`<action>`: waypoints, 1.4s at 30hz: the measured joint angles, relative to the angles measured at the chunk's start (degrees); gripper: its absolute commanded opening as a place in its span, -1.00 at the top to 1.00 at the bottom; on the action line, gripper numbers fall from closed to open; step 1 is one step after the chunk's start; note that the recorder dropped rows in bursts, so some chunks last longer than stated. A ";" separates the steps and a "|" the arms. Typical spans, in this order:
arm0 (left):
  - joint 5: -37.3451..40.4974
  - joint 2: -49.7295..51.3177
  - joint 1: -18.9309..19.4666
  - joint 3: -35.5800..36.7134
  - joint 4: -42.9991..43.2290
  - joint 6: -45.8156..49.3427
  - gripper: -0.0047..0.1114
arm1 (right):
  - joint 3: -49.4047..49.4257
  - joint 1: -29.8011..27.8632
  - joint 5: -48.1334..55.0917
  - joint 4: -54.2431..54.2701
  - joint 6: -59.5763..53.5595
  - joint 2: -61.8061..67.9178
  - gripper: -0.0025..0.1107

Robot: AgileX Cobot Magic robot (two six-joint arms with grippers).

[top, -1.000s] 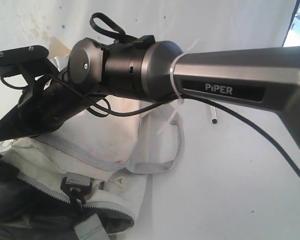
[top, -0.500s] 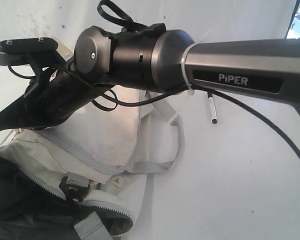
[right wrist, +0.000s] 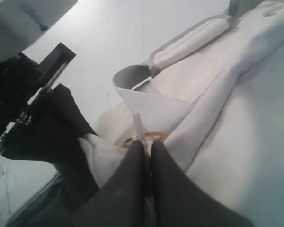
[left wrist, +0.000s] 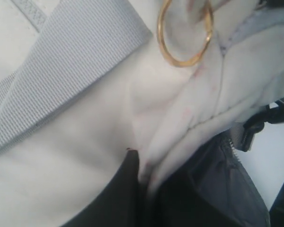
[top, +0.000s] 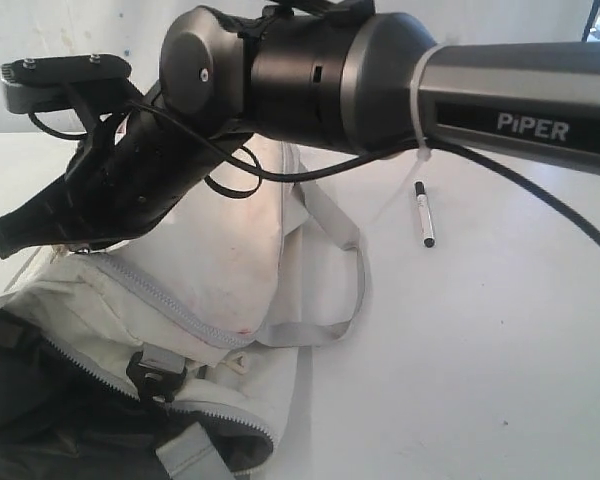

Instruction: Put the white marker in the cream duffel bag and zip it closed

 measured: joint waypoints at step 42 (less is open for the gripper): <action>1.92 0.00 5.27 3.75 -7.75 0.91 0.92 | 0.00 -1.54 6.87 -9.25 9.49 -4.63 0.96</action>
